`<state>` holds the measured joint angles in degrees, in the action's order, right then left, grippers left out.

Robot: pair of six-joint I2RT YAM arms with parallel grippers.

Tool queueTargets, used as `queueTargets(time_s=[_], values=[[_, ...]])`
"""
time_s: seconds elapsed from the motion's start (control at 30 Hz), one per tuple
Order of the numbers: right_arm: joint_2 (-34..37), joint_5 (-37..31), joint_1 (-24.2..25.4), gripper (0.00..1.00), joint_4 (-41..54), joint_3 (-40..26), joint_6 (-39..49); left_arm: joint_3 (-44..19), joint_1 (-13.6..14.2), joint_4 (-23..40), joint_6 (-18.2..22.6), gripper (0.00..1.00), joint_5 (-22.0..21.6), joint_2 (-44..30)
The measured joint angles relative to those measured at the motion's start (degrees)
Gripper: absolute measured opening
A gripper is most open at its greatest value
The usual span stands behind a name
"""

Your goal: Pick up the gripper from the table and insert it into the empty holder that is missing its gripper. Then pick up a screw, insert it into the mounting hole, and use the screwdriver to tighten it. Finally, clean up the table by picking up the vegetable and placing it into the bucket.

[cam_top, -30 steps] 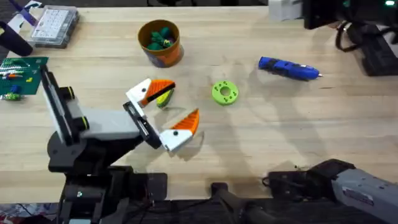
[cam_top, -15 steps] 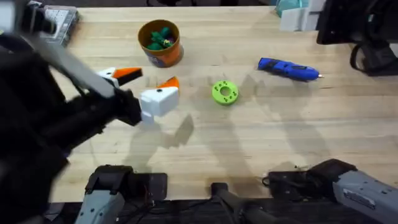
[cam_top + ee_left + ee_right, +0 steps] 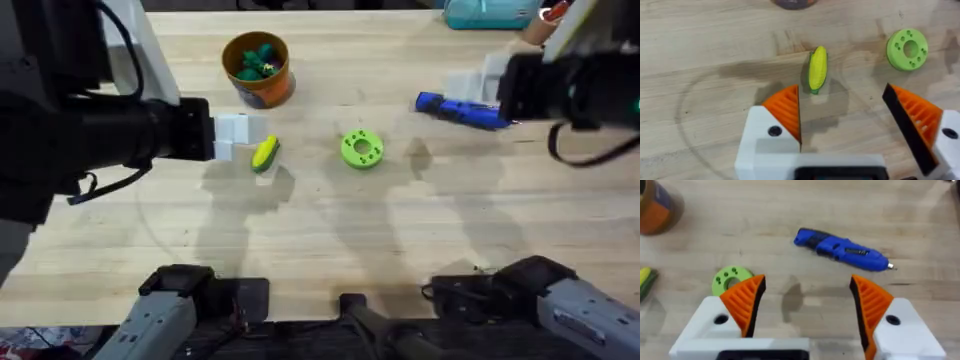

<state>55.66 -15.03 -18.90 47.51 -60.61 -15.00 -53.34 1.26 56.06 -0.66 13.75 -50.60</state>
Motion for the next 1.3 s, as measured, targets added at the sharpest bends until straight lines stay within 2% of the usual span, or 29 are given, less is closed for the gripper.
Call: queueTargets(time_s=[0.2, 0.37, 0.43, 0.57, 0.73, 0.83, 1.0, 1.3], values=[[-5.21, 2.44, 0.0, 0.995, 3.63, 4.12, -0.01, -0.07, 0.0, 2.18, 3.12, 0.986, -1.67, -1.42], [-6.87, 2.89, 0.0, 0.995, 4.14, 4.56, -0.01, -0.57, 0.49, 3.5, 3.95, 0.986, -3.47, -6.07], [-6.9, 2.89, 0.0, 0.995, 4.14, 4.56, -0.01, -1.81, 2.1, 4.92, 3.97, 0.986, -5.1, -8.73], [-6.9, 2.89, 0.0, 0.995, 4.01, 4.58, 0.05, -5.49, 7.44, 7.66, 3.65, 0.986, -8.86, -14.85], [-6.88, 2.89, 0.0, 0.995, 3.96, 4.58, 0.23, -8.39, 12.61, 9.26, 2.58, 0.986, -10.99, -23.81], [-6.89, 2.89, 0.0, 0.995, 3.97, 4.58, 0.23, -8.46, 13.88, 8.56, 1.21, 0.986, -11.53, -29.53], [-6.9, 2.89, 0.0, 0.995, 3.95, 4.61, 0.23, -8.46, 14.14, 4.58, 0.02, 0.986, -12.07, -36.89], [-6.9, 2.89, 0.0, 0.995, 3.96, 4.61, 0.23, -8.46, 14.14, -4.01, -0.48, 0.986, -12.31, -45.14]])
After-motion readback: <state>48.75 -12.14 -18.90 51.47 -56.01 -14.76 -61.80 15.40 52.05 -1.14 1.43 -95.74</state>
